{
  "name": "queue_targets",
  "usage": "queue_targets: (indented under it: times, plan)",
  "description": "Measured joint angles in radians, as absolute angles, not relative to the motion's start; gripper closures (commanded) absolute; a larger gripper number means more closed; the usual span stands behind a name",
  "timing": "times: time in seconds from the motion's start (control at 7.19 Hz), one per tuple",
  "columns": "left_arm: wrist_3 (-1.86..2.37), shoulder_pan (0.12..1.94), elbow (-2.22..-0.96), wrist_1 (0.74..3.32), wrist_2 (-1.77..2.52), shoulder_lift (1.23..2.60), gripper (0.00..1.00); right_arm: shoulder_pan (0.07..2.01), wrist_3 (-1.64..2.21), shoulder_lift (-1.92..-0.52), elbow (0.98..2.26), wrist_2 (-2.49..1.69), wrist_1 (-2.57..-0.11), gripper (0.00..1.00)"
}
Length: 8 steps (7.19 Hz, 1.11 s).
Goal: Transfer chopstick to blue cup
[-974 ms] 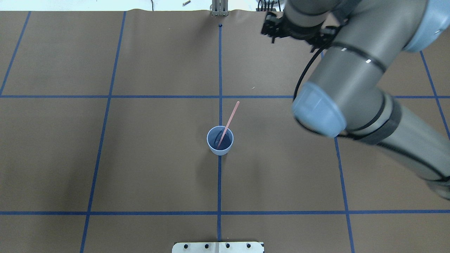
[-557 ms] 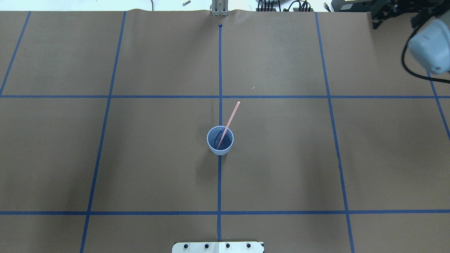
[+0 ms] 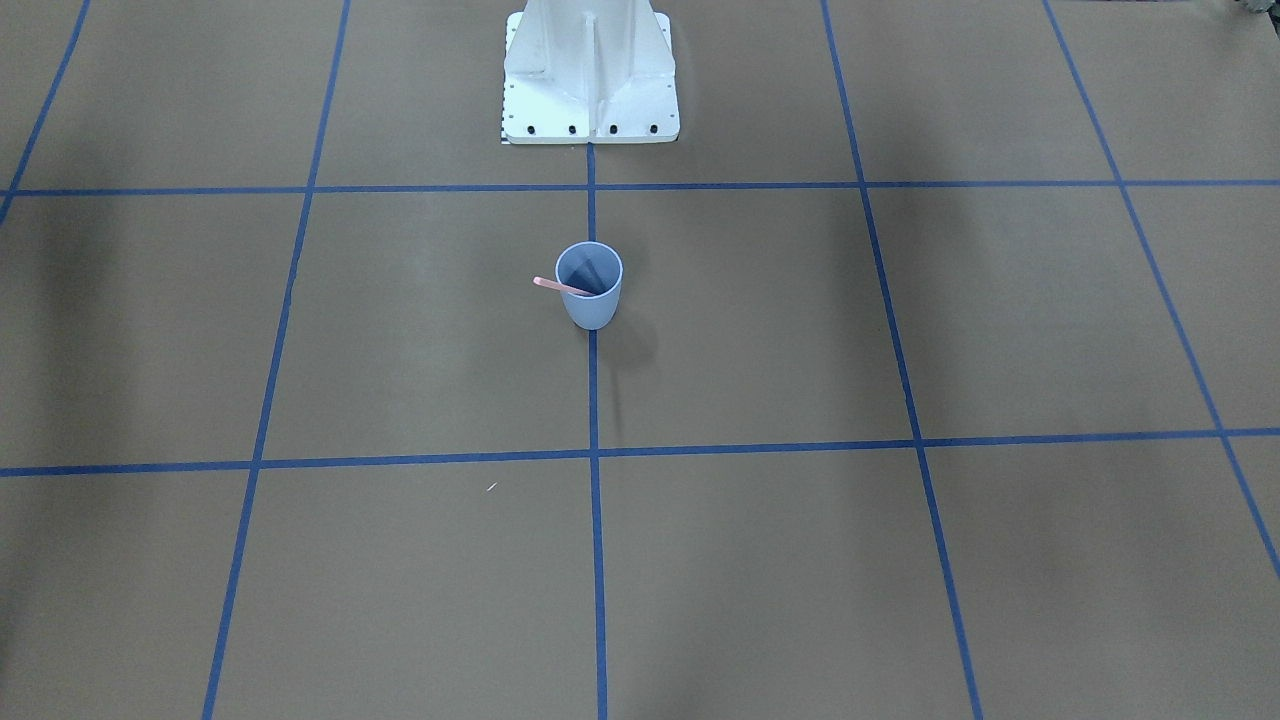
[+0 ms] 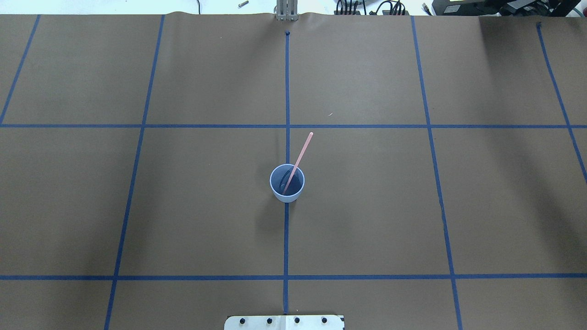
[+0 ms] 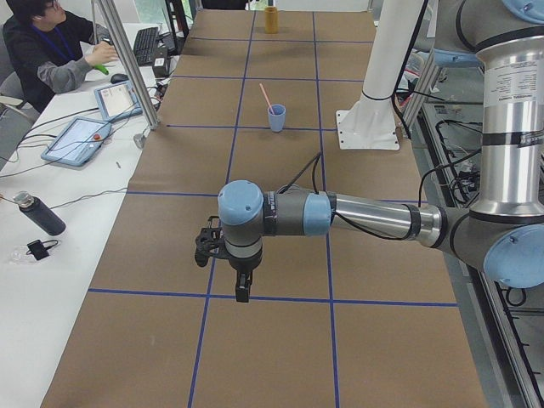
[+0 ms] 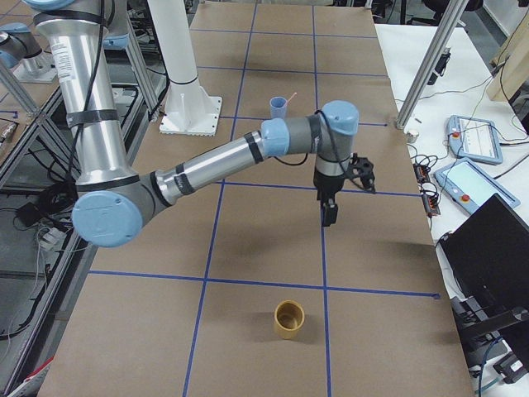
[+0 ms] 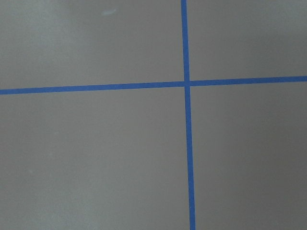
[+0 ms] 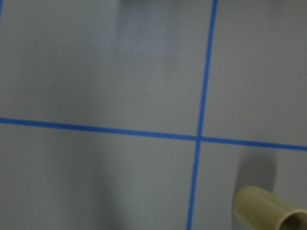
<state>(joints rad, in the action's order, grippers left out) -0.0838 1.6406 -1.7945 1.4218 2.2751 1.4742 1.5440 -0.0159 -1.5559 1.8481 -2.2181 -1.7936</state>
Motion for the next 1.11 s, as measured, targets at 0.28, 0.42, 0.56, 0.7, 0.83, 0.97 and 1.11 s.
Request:
queue_targets:
  times: [0.28,0.42,0.56,0.7,0.83,0.97,1.11]
  plan:
    - [-0.091,1.637,-1.797,1.427,2.253,1.46,0.02,1.604,-0.043,-1.727,1.843,-2.218,-1.67,0.0]
    - [-0.092,1.637,-1.797,1.427,2.251,1.46,0.02,1.611,-0.044,-1.773,1.839,-2.218,-1.652,0.0]
    - [-0.092,1.637,-1.799,1.427,2.25,1.459,0.02,1.613,-0.044,-1.792,1.835,-2.222,-1.644,0.0]
    - [-0.092,1.637,-1.8,1.427,2.249,1.458,0.02,1.613,-0.043,-1.798,1.829,-2.224,-1.641,0.0]
    - [-0.092,1.637,-1.801,1.427,2.249,1.458,0.02,1.614,-0.042,-1.8,1.823,-2.225,-1.64,0.0]
    - [-0.092,1.637,-1.801,1.427,2.25,1.458,0.02,1.614,-0.042,-1.801,1.82,-2.226,-1.64,0.0]
    - [-0.092,1.637,-1.802,1.427,2.251,1.457,0.02,1.614,-0.042,-1.801,1.817,-2.226,-1.64,0.0]
